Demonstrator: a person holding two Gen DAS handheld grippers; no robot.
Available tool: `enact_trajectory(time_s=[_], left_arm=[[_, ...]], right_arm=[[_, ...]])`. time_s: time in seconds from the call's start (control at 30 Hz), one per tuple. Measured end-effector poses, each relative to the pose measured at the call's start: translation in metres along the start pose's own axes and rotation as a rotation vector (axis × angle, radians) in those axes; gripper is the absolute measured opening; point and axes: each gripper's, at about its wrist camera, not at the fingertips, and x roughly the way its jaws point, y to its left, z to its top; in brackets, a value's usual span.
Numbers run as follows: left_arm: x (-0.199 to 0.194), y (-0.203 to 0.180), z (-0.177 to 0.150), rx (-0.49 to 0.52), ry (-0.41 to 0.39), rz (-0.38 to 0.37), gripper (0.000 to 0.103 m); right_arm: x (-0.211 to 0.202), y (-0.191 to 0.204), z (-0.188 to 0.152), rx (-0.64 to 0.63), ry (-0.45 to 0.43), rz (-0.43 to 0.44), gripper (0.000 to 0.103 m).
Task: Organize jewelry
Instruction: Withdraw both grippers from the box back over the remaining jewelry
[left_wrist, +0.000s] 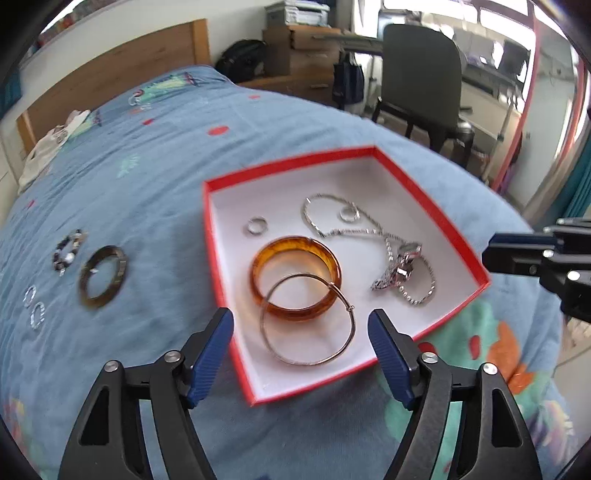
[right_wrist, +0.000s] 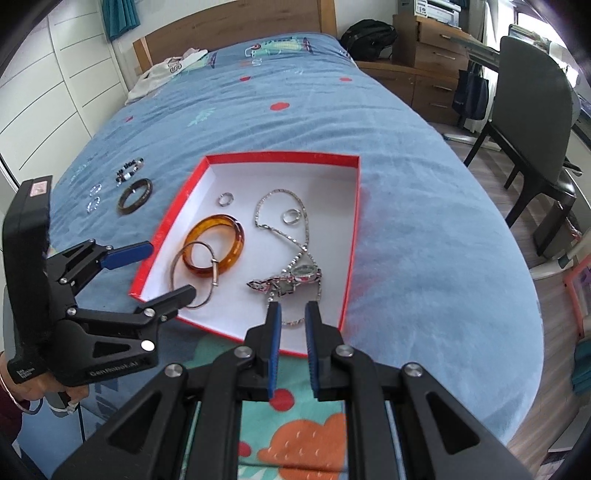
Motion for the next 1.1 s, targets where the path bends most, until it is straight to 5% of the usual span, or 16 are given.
enact_trajectory(time_s=[0.37,0.67,0.8,1.1], left_arm=[[-0.089,0.060,-0.027,-0.122,-0.088,0.114,0.085],[-0.152,0.126,-0.073,-0.273,-0.140,0.238,0.088],[-0.169,0.150,-0.094,-0.328,-0.152,0.284,0.091],[-0.189,0.206,-0.130,-0.435,-0.161,0.373,0.094]], right_arm=[[-0.057,0.054,0.001,-0.021,-0.095,0.018,0.014],[-0.087,0.123,0.005,-0.075,-0.154,0.071,0.028],[-0.092,0.151,0.008,-0.104,-0.165,0.093,0.044],[-0.072,0.198,0.012,-0.128,-0.164,0.129,0.061]])
